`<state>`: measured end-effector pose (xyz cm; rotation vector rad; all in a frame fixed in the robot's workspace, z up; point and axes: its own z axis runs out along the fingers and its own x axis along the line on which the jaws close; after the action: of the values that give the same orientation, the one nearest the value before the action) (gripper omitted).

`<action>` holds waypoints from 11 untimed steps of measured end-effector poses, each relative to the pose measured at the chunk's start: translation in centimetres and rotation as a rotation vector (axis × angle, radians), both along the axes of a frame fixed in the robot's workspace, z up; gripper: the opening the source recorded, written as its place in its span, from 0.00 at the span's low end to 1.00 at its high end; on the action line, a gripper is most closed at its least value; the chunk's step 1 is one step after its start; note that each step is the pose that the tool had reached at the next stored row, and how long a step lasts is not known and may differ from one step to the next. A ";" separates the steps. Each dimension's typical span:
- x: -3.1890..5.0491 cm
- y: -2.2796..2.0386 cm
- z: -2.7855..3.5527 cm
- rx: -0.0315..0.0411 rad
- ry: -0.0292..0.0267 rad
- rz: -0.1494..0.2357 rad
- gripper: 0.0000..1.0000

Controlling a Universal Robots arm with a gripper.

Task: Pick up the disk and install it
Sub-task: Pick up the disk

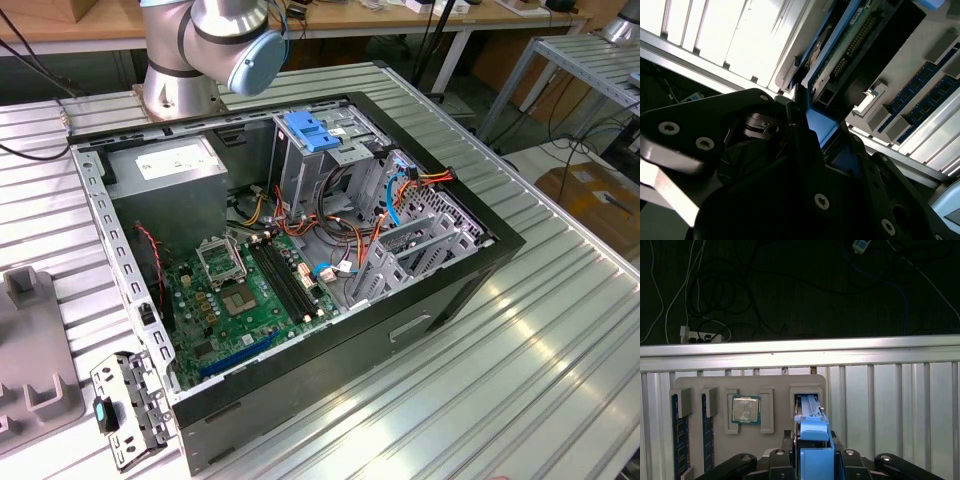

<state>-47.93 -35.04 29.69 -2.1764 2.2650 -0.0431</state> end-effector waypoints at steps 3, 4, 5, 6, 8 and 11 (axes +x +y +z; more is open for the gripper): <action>0.00 0.00 -0.01 0.0001 -0.0002 0.000 0.37; 0.00 0.00 -0.01 0.0001 -0.0002 0.000 0.37; 0.00 0.00 -0.02 0.0001 -0.0002 0.000 0.37; 0.00 0.00 -0.02 0.0001 -0.0002 0.000 0.37; 0.00 0.00 -0.02 0.0001 -0.0002 0.000 0.37; 0.01 0.00 -0.01 0.0002 -0.0005 0.000 0.37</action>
<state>-47.92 -35.04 29.68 -2.1760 2.2646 -0.0434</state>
